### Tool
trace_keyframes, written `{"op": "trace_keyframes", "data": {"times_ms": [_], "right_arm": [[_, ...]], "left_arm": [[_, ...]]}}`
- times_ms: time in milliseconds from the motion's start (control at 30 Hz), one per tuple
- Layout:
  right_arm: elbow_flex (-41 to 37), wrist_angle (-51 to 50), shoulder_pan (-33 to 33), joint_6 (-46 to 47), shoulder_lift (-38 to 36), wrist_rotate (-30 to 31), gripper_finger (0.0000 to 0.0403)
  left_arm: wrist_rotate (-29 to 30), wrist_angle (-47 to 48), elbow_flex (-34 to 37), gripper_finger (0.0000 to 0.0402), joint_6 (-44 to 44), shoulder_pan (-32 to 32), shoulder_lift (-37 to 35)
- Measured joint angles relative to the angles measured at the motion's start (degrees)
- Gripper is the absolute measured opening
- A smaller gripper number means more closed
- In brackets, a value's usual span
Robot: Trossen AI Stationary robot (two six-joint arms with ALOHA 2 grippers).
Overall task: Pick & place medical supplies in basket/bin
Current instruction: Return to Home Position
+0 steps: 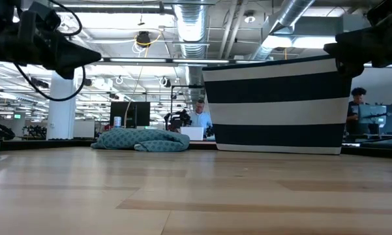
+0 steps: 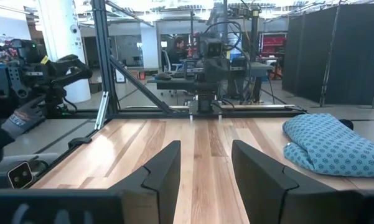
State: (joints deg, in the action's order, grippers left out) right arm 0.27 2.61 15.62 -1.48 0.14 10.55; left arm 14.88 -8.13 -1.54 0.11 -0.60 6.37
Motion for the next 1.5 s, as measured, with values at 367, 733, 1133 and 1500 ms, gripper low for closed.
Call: {"op": "trace_keyframes", "data": {"times_ms": [367, 733, 1133, 1500], "right_arm": [[-0.01, -0.02, 0.00, 0.00, 0.00, 0.00, 0.0137], [-0.01, -0.02, 0.00, 0.00, 0.00, 0.00, 0.0137], [-0.01, -0.02, 0.00, 0.00, 0.00, 0.00, 0.0135], [-0.01, -0.02, 0.00, 0.00, 0.00, 0.00, 0.0137]], "left_arm": [[-3.19, 7.55, -0.20, 0.0000, 1.41, 0.00, -5.97], [-8.33, 8.43, -0.20, 0.0000, 4.69, 0.00, -6.16], [-8.18, 8.51, -0.17, 0.0000, 4.69, 0.00, -6.16], [-8.12, 8.56, -0.17, 0.0000, 4.69, 0.00, -6.16]]}}
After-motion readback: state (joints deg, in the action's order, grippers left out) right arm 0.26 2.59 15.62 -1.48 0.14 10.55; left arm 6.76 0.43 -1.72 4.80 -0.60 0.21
